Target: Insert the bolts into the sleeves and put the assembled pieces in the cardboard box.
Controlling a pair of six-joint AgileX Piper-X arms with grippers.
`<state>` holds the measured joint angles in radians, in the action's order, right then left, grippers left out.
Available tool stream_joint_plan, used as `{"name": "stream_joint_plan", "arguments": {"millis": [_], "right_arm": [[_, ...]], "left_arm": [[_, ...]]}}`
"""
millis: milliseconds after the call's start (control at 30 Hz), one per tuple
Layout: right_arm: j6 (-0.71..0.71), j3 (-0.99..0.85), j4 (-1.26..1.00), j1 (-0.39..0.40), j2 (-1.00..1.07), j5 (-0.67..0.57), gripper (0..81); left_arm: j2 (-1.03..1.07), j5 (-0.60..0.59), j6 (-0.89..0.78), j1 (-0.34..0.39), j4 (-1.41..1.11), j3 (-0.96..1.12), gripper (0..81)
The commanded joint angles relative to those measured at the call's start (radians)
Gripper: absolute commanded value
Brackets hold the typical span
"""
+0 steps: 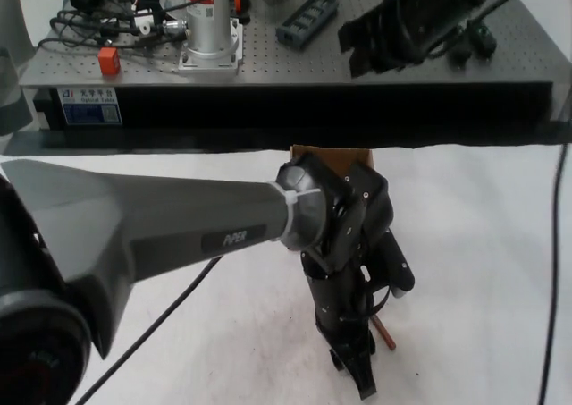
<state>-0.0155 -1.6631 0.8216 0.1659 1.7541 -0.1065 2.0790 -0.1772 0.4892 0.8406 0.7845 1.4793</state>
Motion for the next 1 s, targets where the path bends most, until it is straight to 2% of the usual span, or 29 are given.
{"name": "stream_joint_plan", "arguments": {"millis": [0,100,233,267,400,567,767,967], "right_arm": [[-0.008,0.023,0.011,-0.006,-0.055,-0.009,31.2],[-0.021,0.094,0.015,-0.006,-0.124,-0.009,31.2],[-0.058,0.225,0.079,-0.006,-0.220,0.016,31.2],[-0.062,0.265,0.105,-0.006,-0.244,0.030,31.2],[-0.063,0.427,0.139,-0.006,-0.298,0.051,31.2],[-0.063,0.566,0.062,0.017,-0.242,0.044,31.2],[-0.075,0.573,-0.002,0.100,-0.072,0.044,31.2],[-0.075,0.573,-0.082,0.171,0.043,0.085,31.2]], "left_arm": [[0.030,0.018,0.021,0.006,0.051,0.038,33.5],[0.032,0.018,0.021,0.006,0.039,0.039,27.3],[0.028,0.018,0.019,0.006,0.029,0.045,2.7],[0.025,0.018,0.015,0.006,0.028,0.045,0.5],[-0.013,0.018,-0.147,-0.009,0.055,0.045,0.8],[-0.154,-0.006,-0.312,-0.087,0.023,-0.083,0.7],[-0.419,-0.075,-0.434,-0.202,-0.199,-0.367,0.7],[-0.638,-0.081,-0.525,-0.268,-0.360,-0.557,0.7]]}}
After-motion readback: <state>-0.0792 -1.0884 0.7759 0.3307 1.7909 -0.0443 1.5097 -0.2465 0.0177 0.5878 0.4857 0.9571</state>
